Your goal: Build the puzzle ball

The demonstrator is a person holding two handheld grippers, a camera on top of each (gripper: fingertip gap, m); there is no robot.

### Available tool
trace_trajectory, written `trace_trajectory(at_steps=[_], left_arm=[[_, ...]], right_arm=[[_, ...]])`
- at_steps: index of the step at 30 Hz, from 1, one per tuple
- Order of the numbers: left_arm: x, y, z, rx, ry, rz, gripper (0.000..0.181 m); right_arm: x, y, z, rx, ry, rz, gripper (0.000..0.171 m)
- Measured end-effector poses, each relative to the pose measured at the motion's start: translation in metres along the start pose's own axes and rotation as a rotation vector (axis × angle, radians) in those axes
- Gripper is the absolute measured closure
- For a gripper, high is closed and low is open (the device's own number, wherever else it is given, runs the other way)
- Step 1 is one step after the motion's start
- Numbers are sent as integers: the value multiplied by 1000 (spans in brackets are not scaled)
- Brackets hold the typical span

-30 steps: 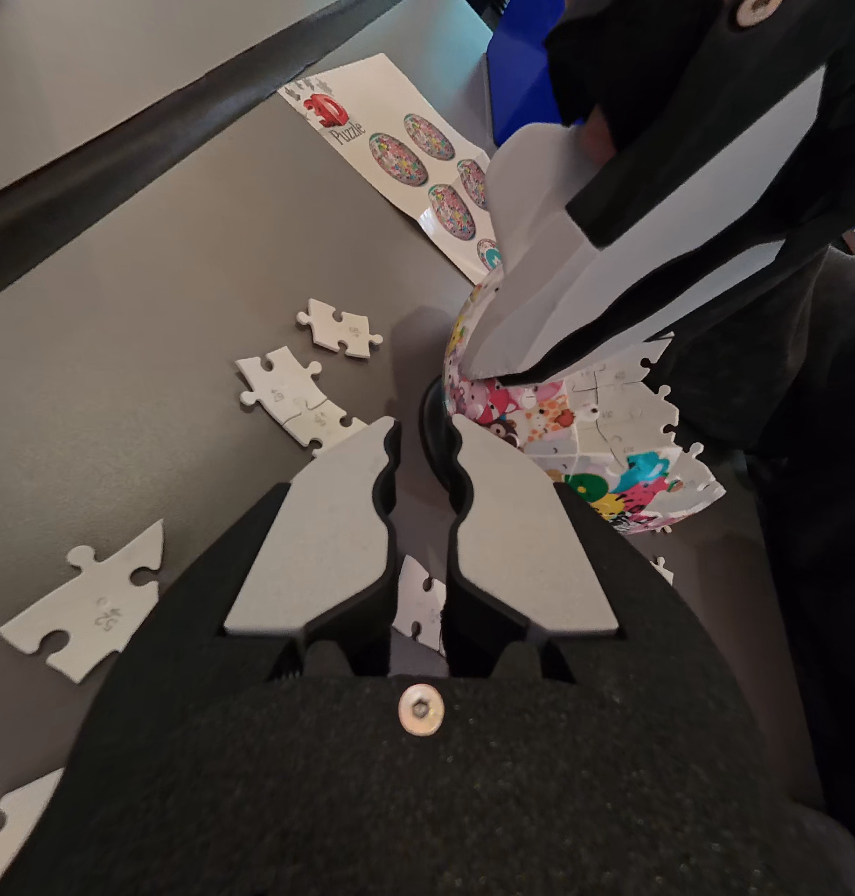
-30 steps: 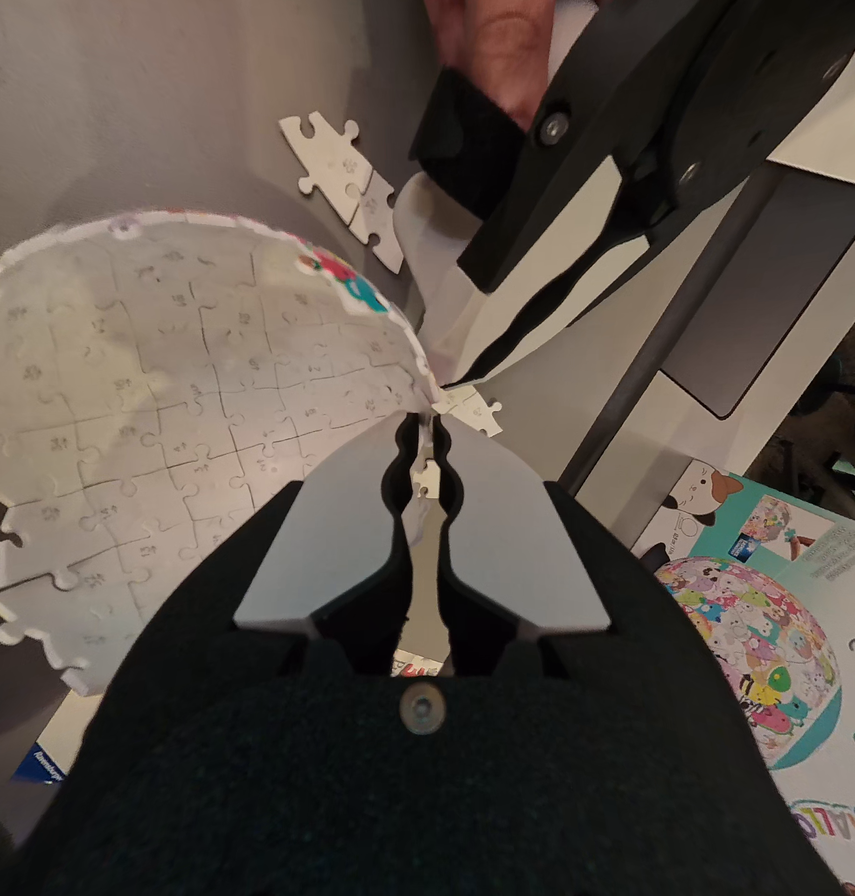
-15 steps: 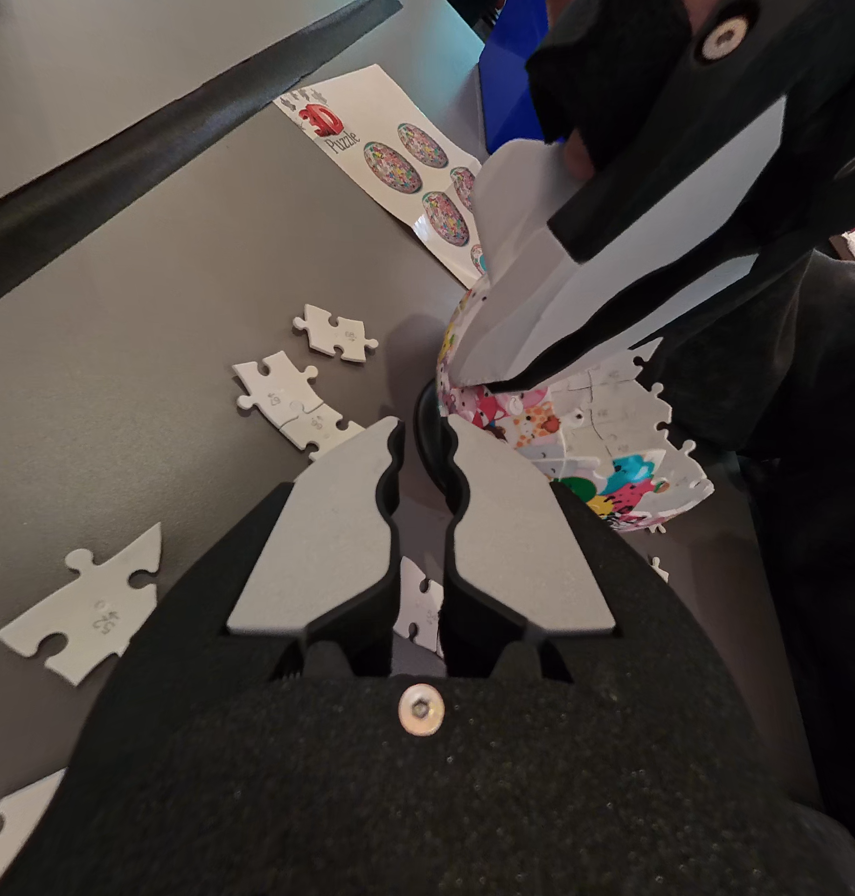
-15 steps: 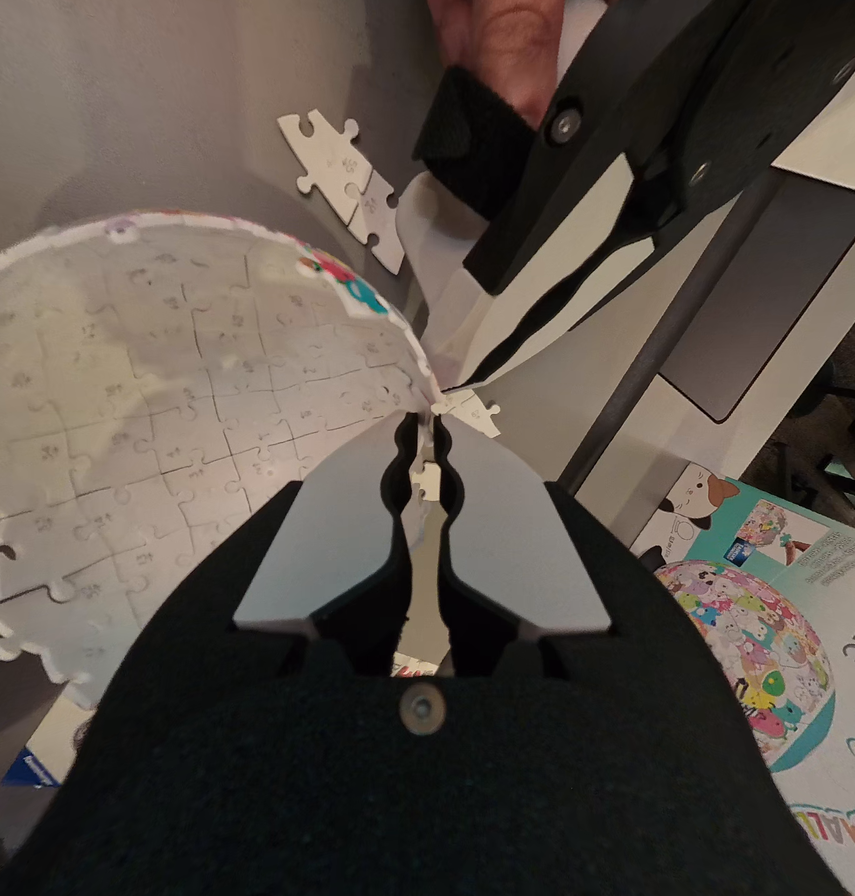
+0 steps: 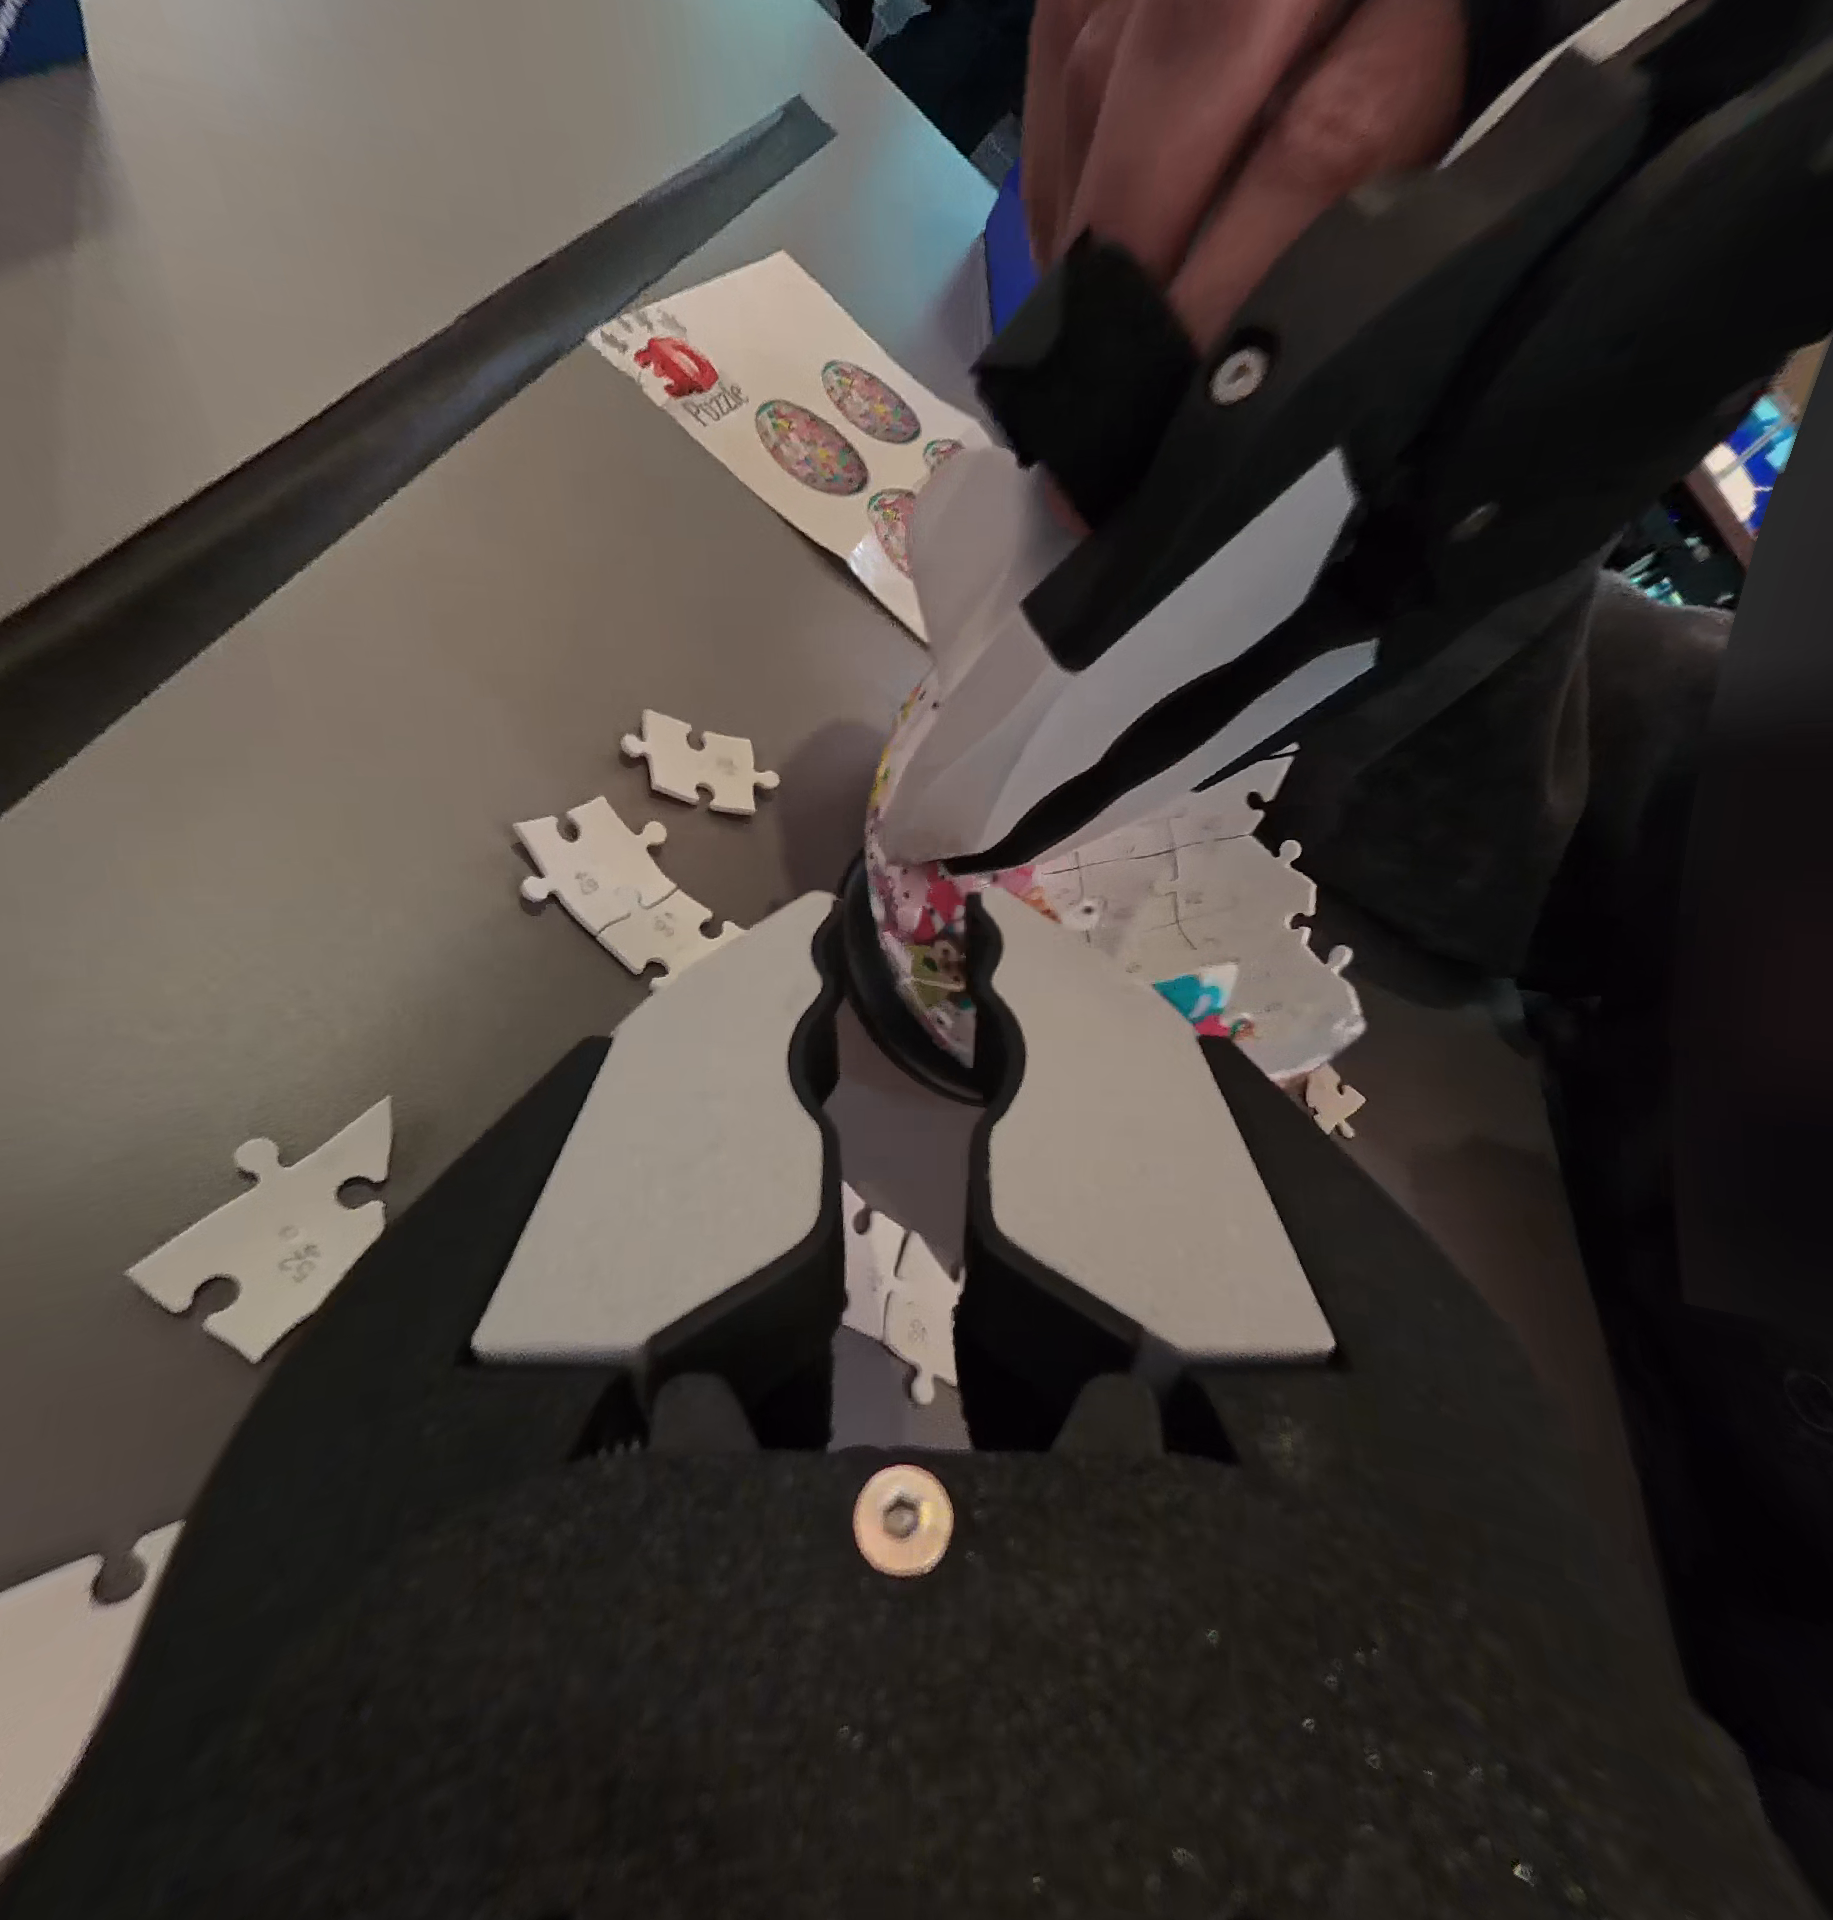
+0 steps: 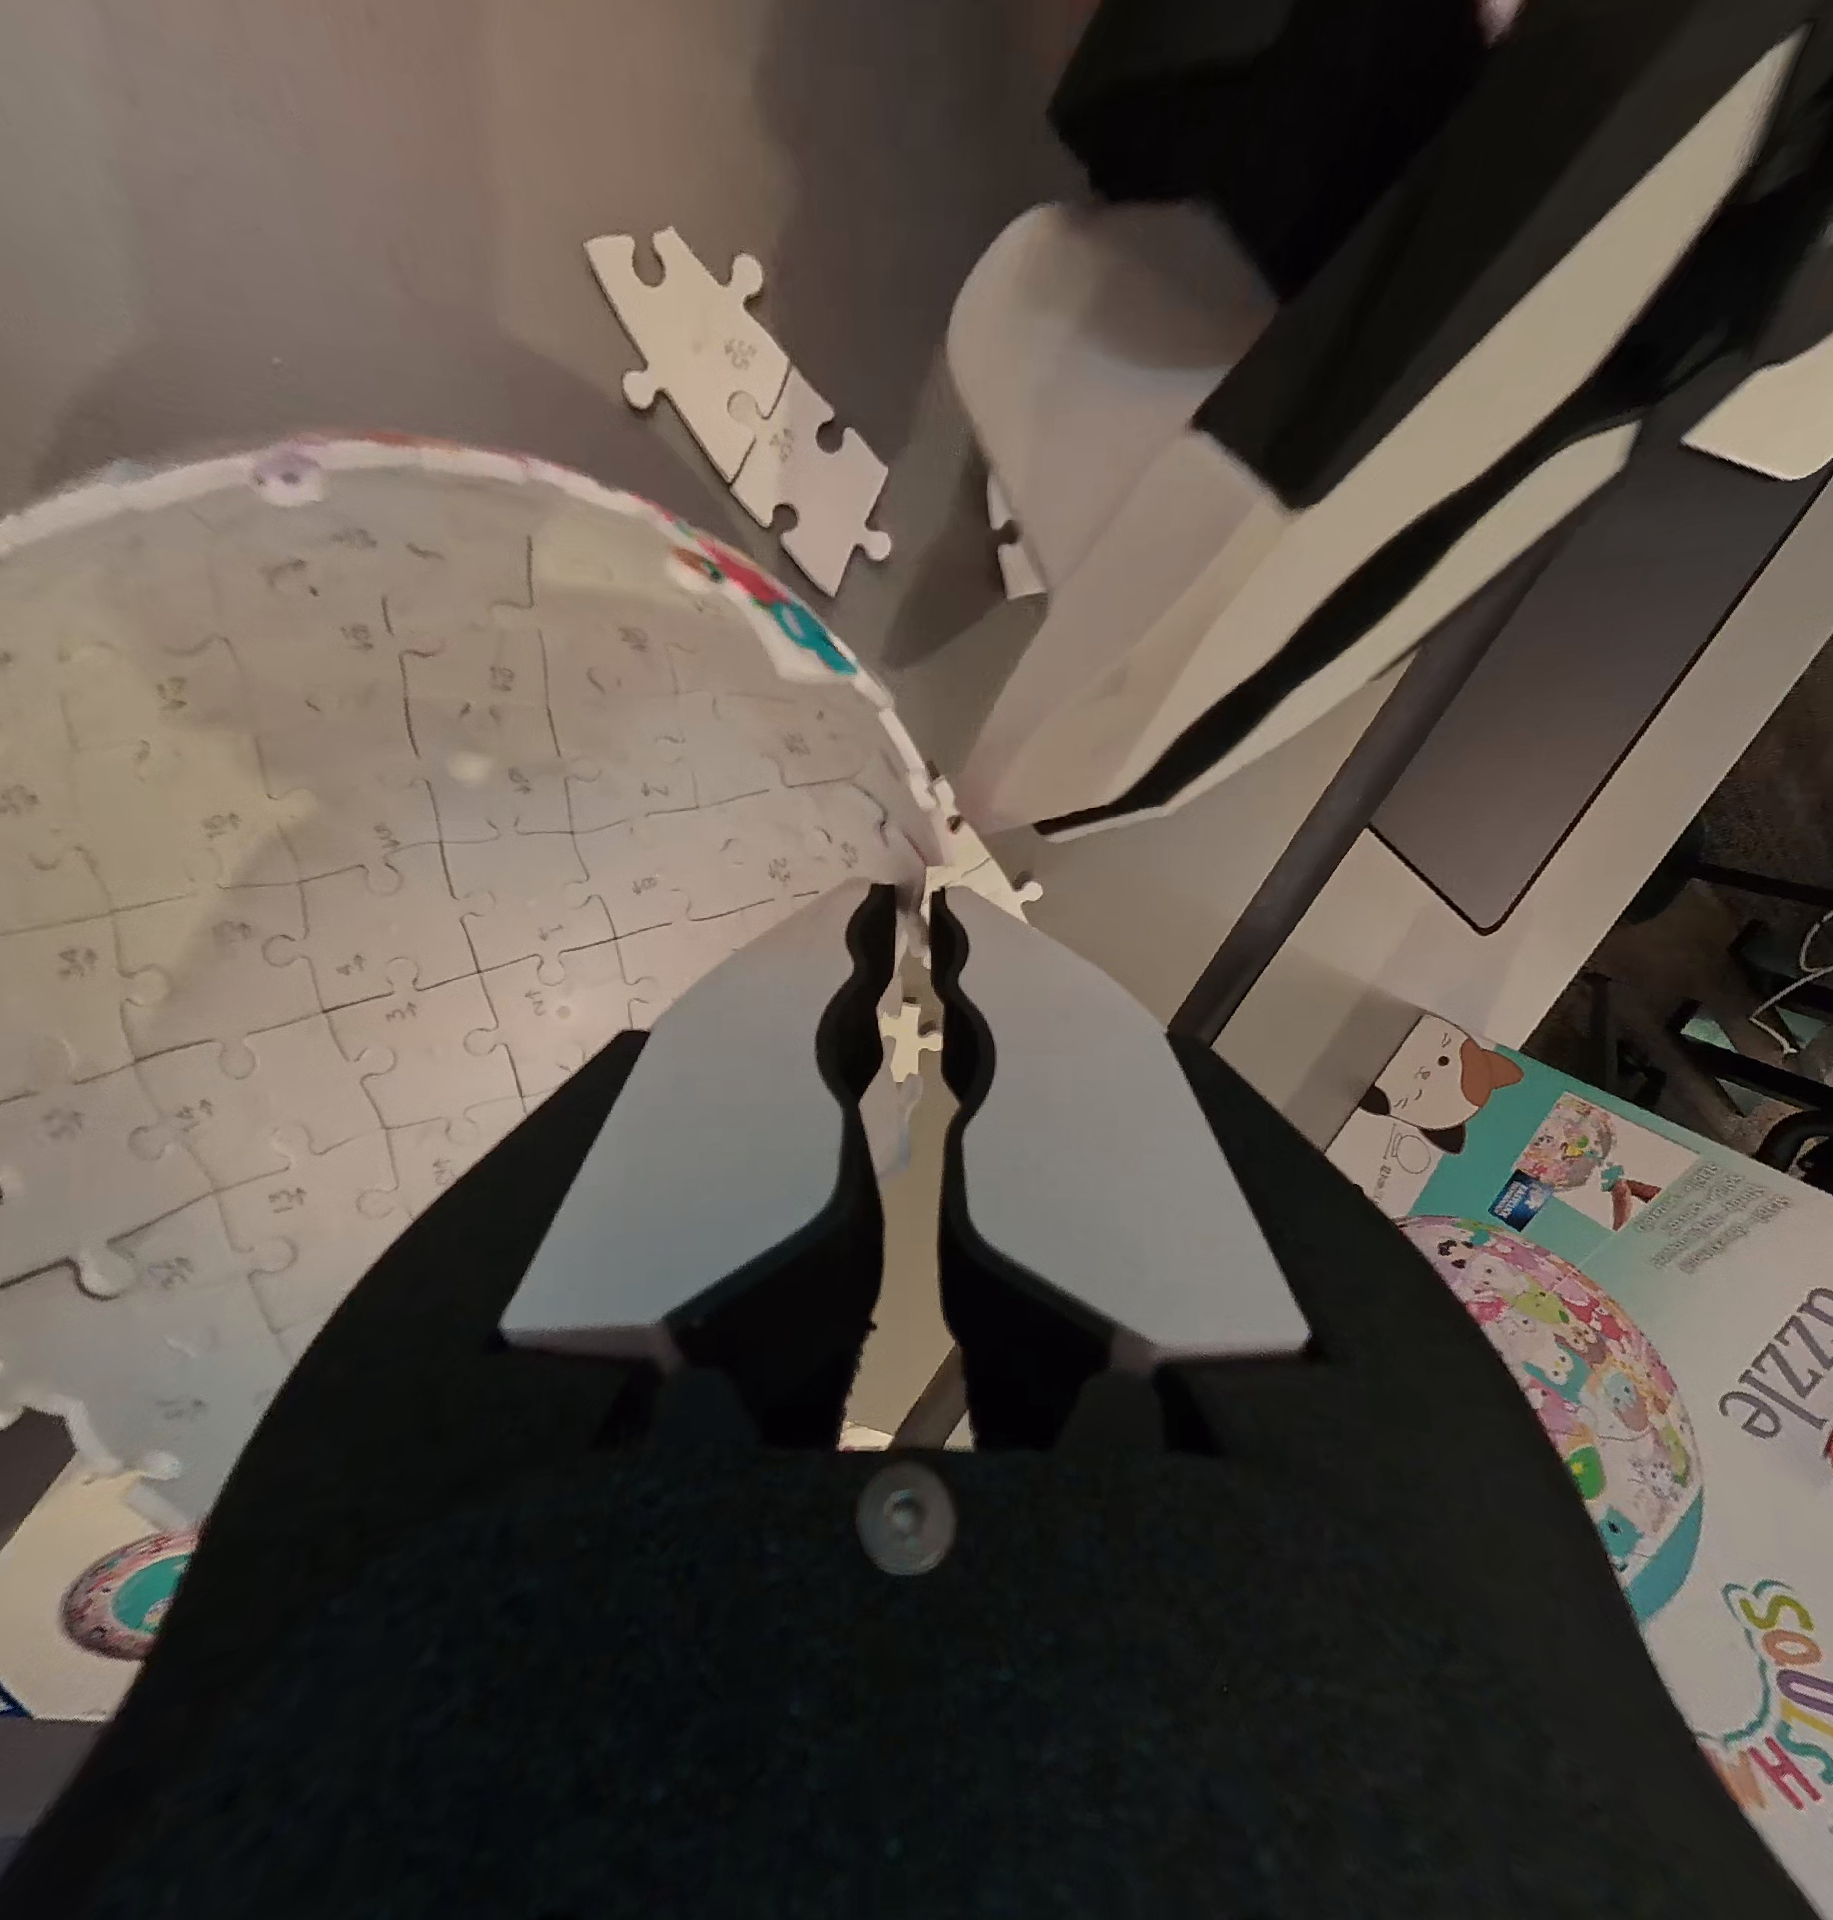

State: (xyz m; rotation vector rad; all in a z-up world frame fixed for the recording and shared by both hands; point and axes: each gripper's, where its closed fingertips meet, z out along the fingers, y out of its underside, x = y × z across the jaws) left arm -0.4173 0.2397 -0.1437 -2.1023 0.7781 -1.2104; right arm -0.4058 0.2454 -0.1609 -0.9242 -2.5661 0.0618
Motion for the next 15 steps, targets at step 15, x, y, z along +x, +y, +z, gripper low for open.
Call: trace_trajectory(at_steps=[15], left_arm=[[-25, 23, 12, -81, -40, -72, 165]], right_arm=[[4, -2, 2, 9, 25, -26, 165]])
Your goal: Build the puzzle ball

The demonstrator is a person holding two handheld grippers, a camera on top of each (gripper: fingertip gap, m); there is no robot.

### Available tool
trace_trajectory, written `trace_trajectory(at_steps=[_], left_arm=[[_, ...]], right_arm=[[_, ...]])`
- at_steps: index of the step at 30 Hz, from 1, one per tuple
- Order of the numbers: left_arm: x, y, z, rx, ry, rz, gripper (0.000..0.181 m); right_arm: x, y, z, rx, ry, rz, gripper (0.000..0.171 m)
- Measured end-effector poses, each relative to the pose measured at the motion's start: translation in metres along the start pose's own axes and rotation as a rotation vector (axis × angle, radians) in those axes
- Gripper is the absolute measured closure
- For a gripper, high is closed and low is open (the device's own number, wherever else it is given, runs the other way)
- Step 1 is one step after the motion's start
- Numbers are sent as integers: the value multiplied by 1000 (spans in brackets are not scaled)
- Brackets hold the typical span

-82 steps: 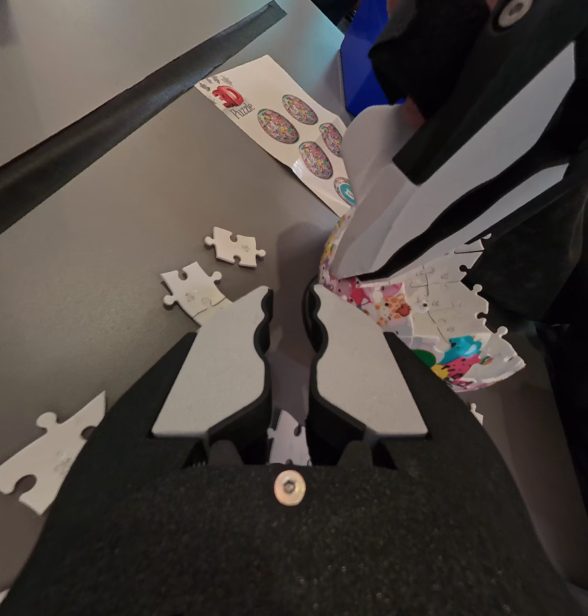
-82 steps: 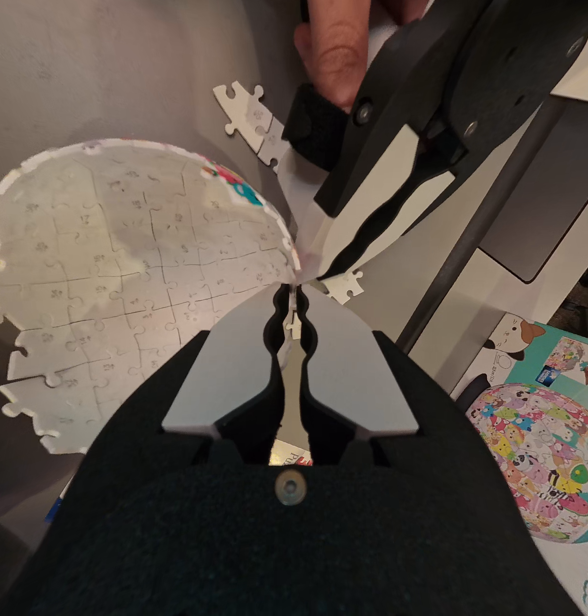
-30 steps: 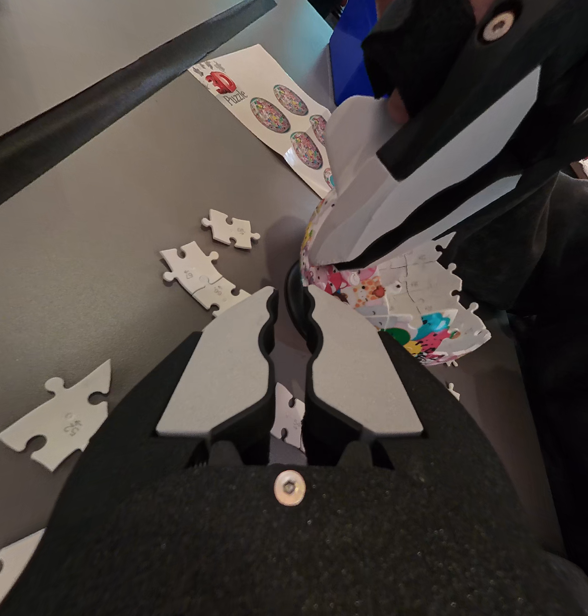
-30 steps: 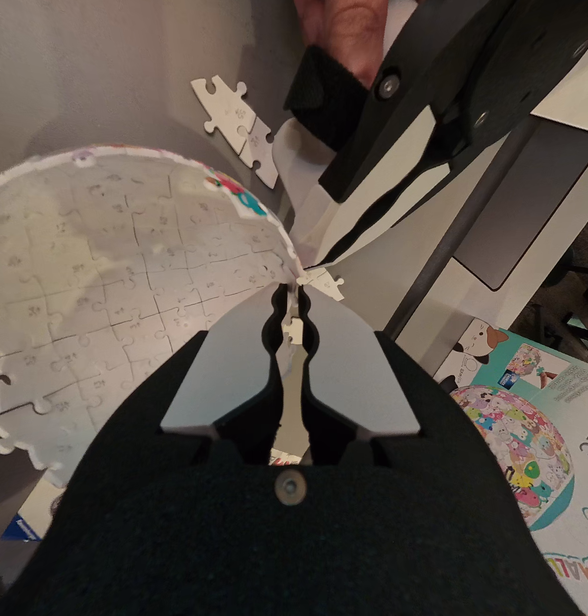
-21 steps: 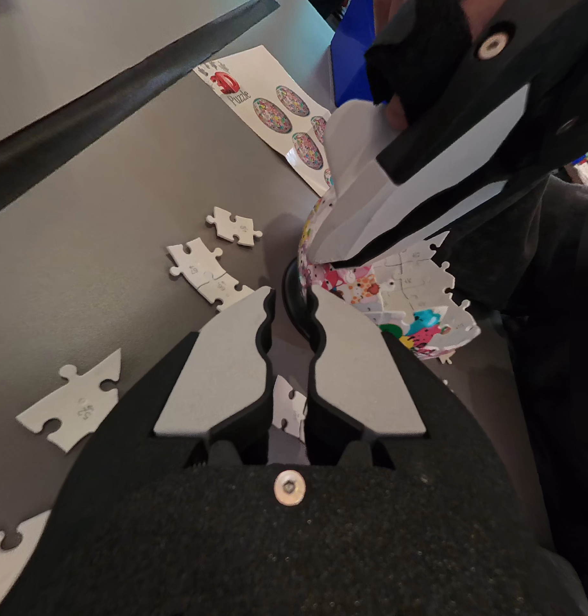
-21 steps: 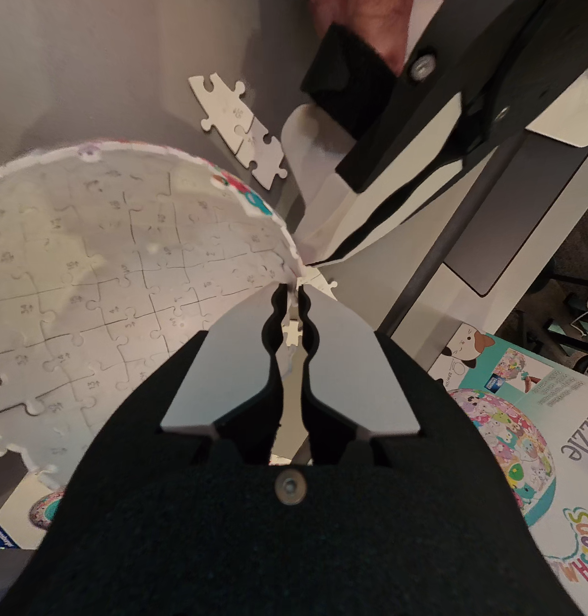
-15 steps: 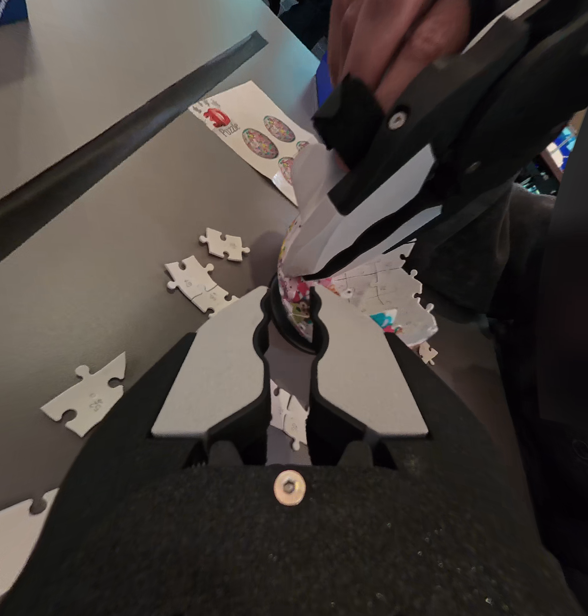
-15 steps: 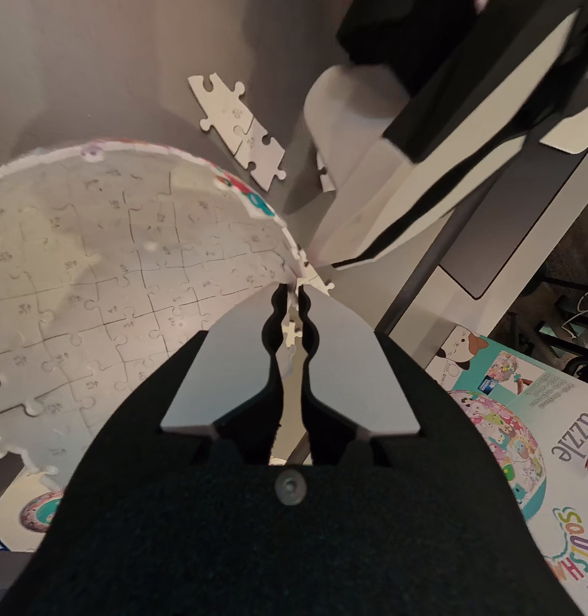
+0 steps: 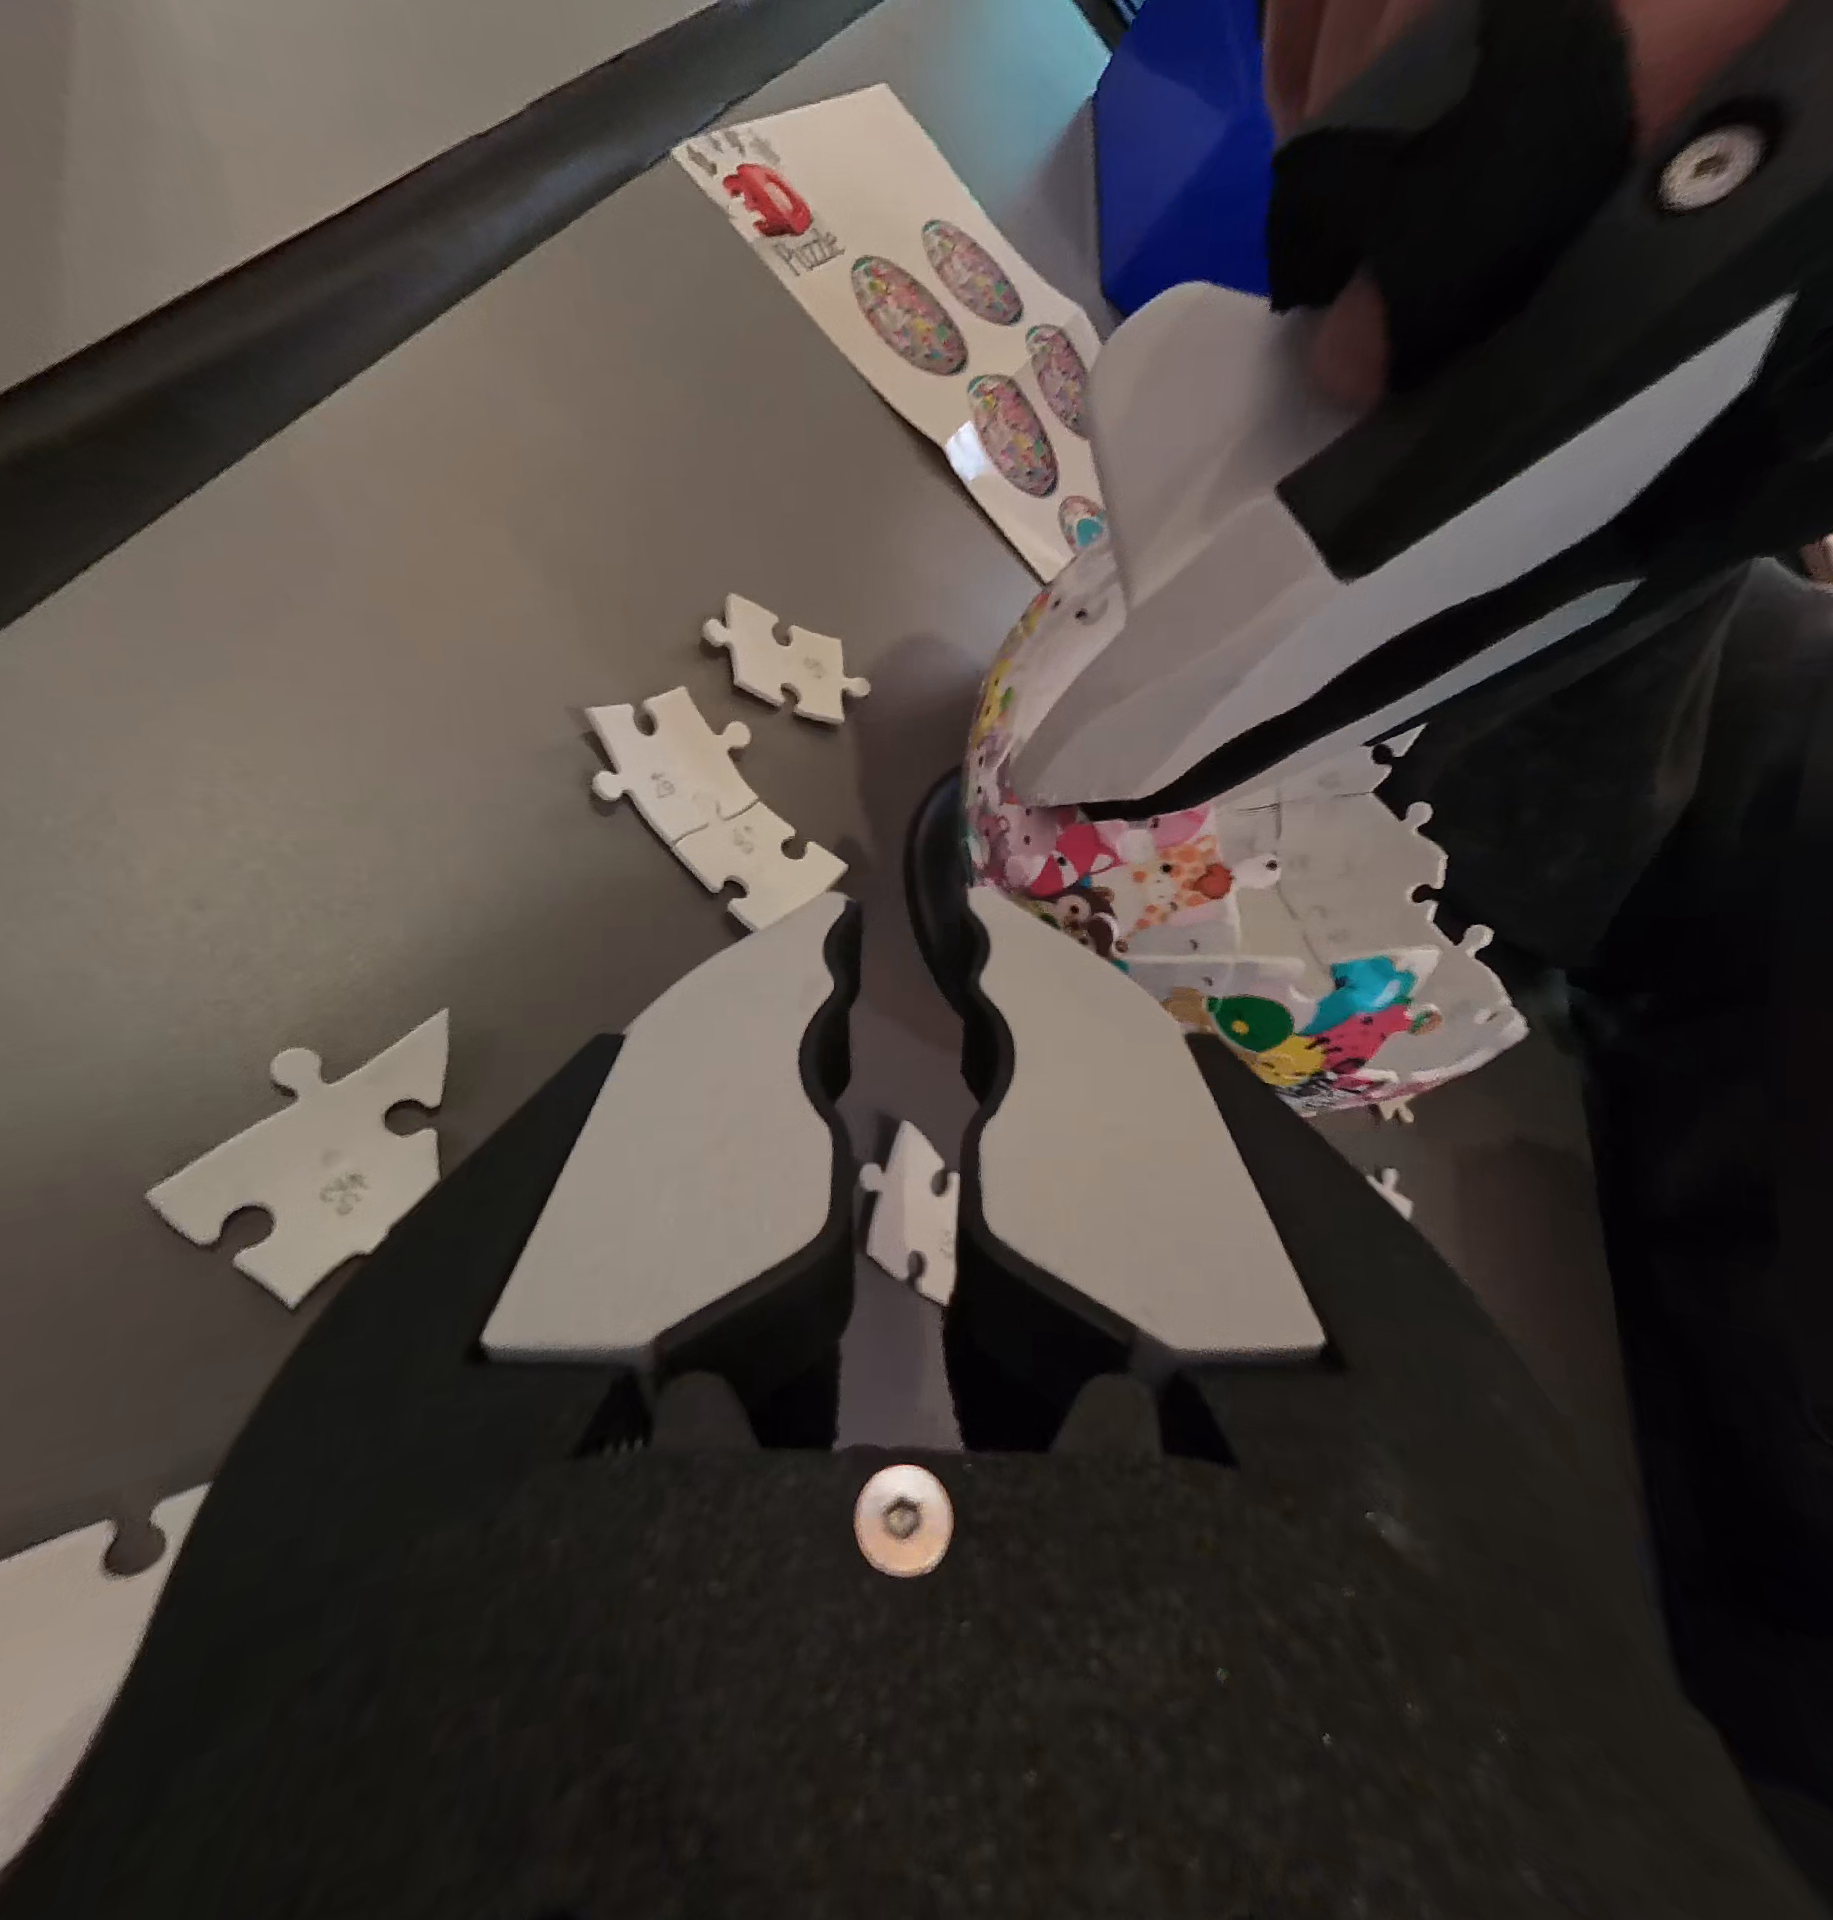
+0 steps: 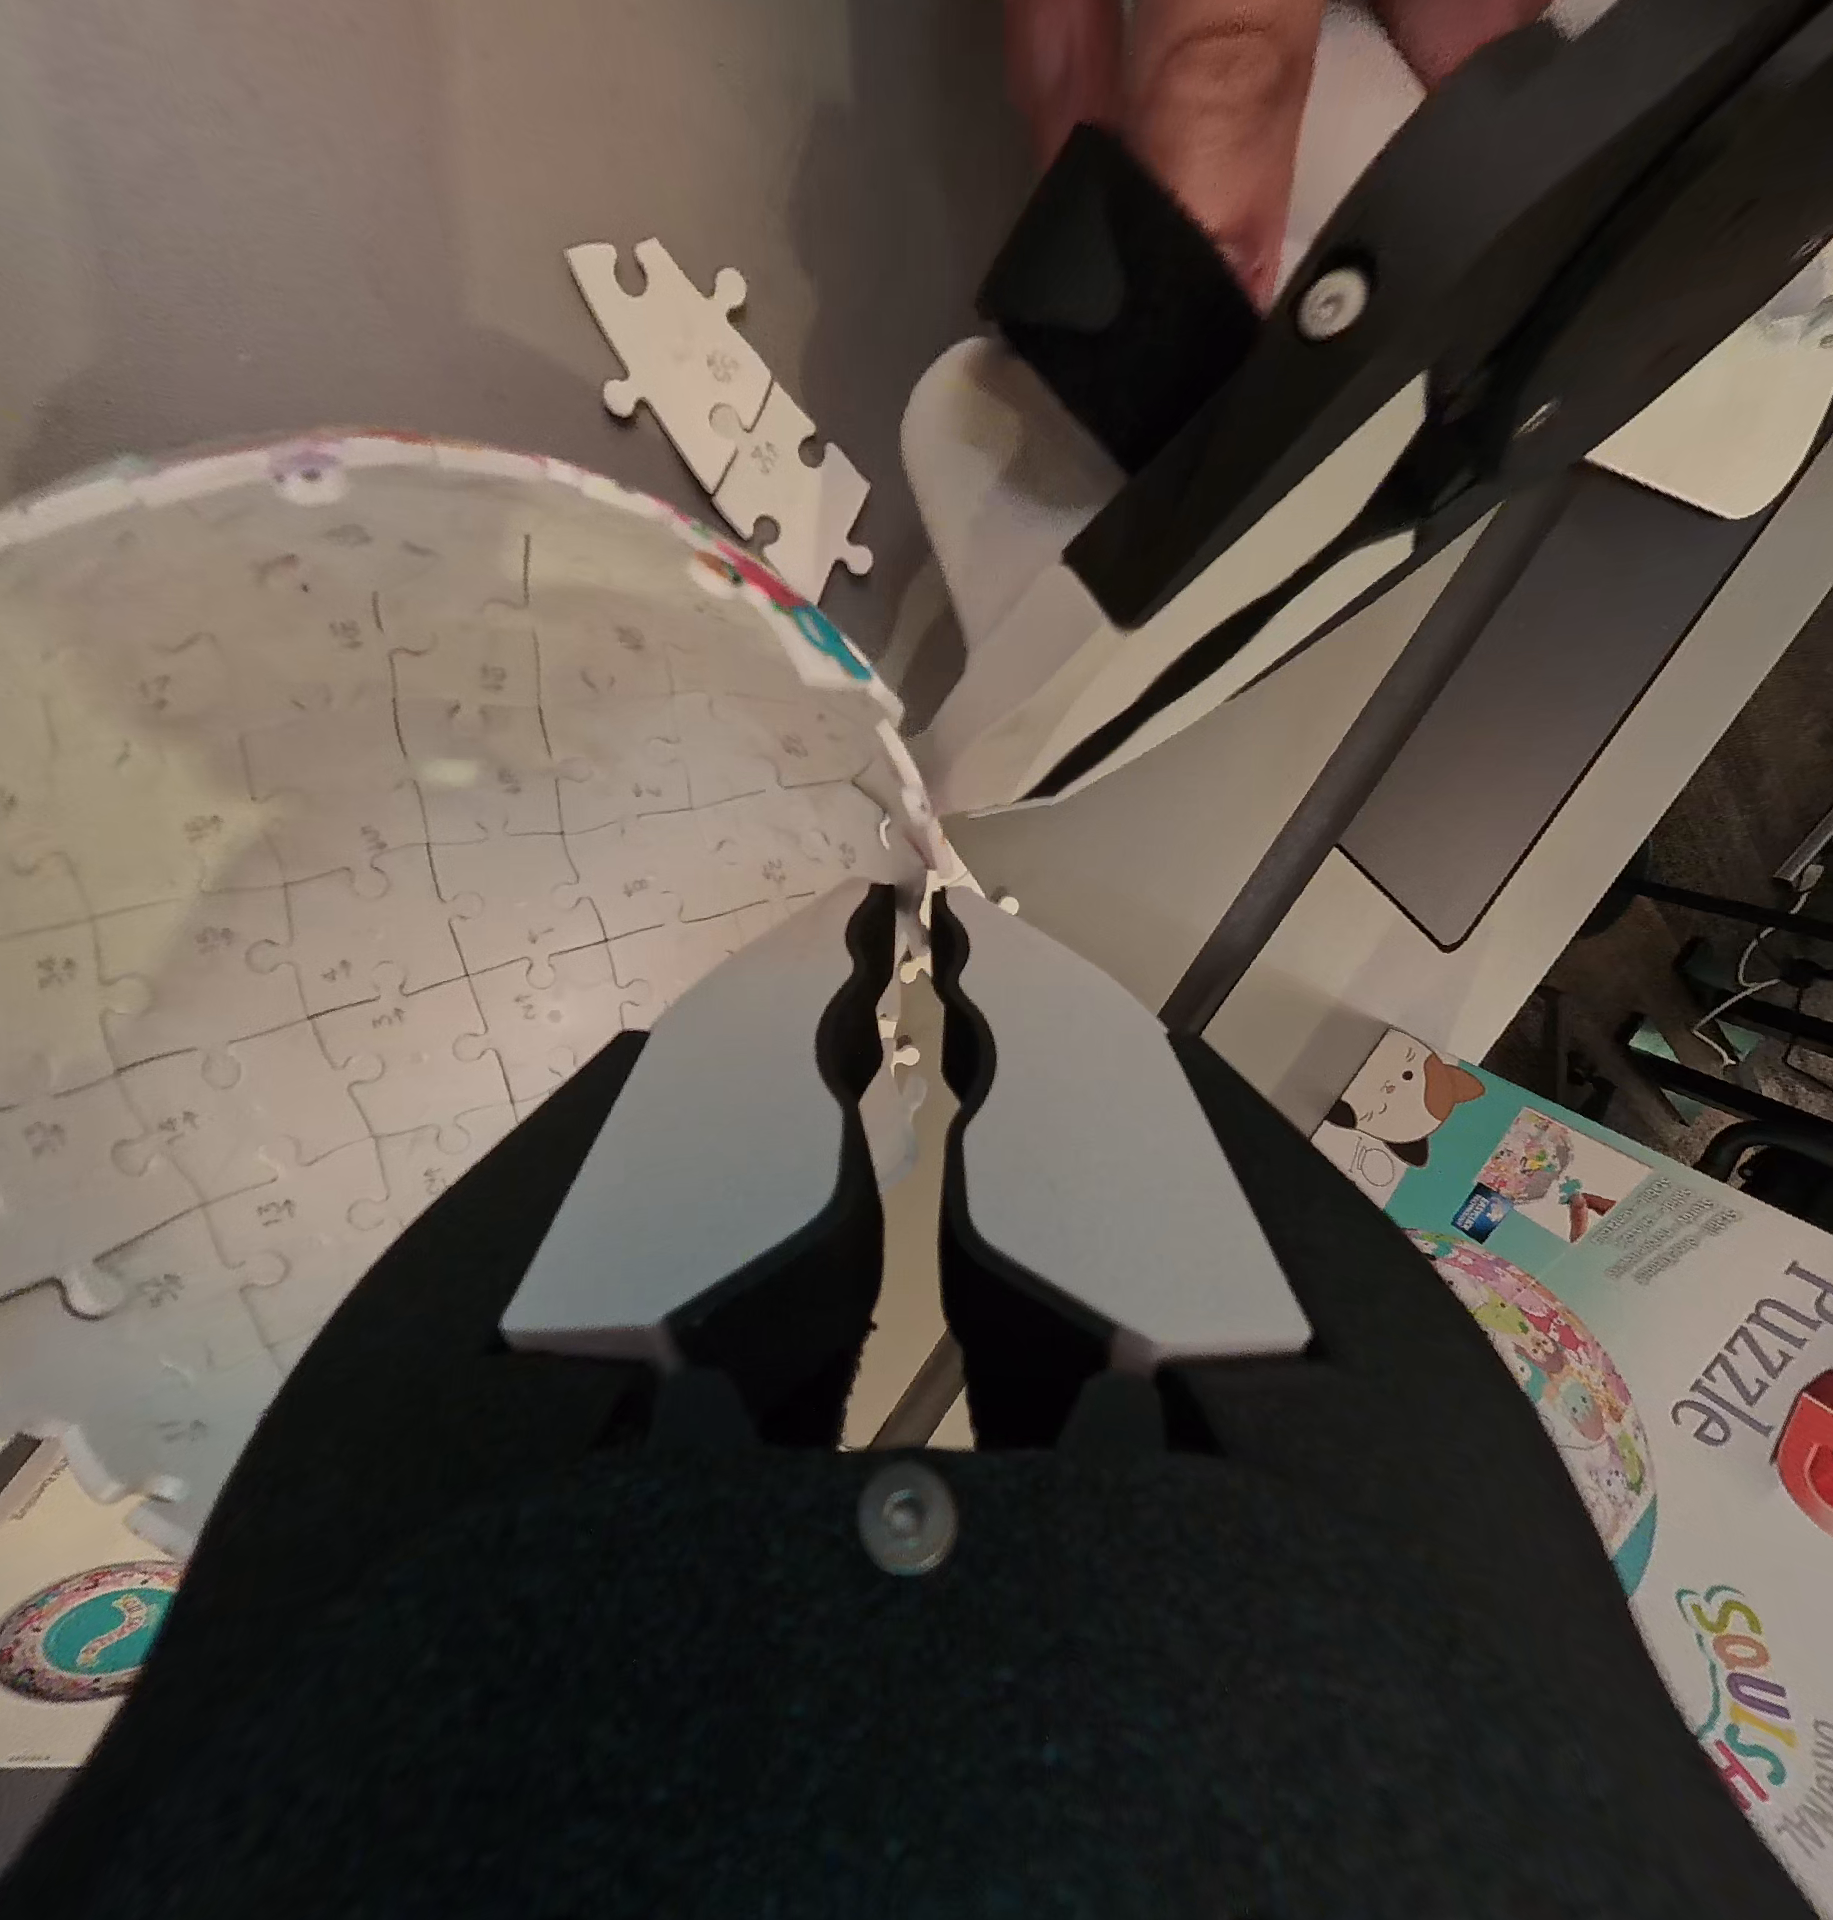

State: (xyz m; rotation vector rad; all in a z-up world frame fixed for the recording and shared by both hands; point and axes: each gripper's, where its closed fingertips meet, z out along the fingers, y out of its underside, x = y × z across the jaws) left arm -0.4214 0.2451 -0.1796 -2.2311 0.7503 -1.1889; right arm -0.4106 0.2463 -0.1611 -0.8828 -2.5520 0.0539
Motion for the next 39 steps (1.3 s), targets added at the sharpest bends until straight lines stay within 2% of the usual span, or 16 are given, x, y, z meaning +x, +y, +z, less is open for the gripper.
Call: trace_trajectory(at_steps=[9, 18, 25, 39], left_arm=[[-3, 12, 10, -87, -40, 15, 171], [-3, -13, -18, 92, -12, -8, 167], [5, 0, 0, 9, 27, 22, 167], [5, 5, 3, 3, 67, -3, 171]], right_arm=[[1, 2, 2, -19, 3, 11, 164], [1, 4, 5, -33, -5, 26, 164], [0, 5, 5, -40, -13, 39, 164], [0, 7, 8, -54, -15, 51, 163]])
